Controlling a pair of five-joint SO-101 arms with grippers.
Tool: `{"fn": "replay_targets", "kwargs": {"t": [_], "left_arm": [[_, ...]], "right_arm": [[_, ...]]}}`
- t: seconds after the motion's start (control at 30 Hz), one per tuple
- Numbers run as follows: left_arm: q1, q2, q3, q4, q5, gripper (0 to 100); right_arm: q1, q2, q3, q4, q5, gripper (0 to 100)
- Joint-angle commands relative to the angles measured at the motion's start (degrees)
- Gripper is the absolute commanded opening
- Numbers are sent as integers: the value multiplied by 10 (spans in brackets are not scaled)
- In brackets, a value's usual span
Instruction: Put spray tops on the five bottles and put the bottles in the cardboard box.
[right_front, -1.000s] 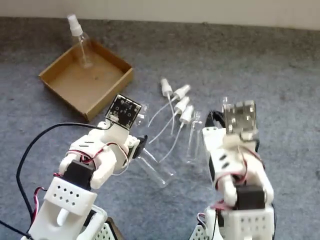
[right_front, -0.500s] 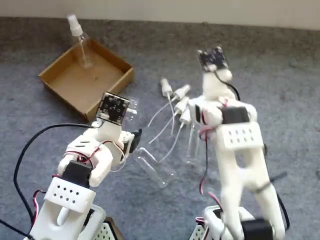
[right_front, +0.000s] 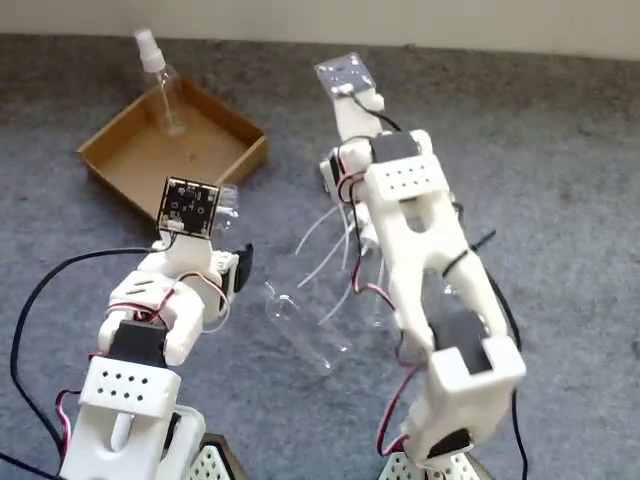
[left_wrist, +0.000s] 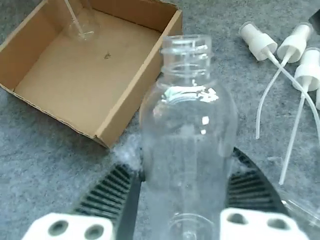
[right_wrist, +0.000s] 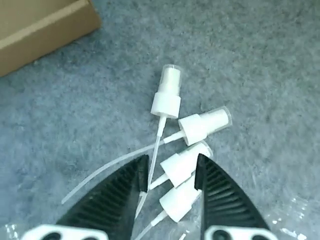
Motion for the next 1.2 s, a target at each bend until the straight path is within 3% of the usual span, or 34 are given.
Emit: {"fn": "replay_targets", "kwargs": {"t": [0.0,0.23,0.5,0.93,1.17], "left_arm": [[-11,-15,12,-47,5,77],[-49,-15,29,-87,7,77],[-49,-15,36,-98,7,77],[-48,-15,37,-98,7,77],[-48,-15,38,-98,7,77]], "right_arm": [[-7,60,-110,19,4,146],[-25,170,-240,59,4,149],[-27,267,-311,59,4,293],[-27,388,-430,59,4,290],[-26,412,-444,64,5,152]]}}
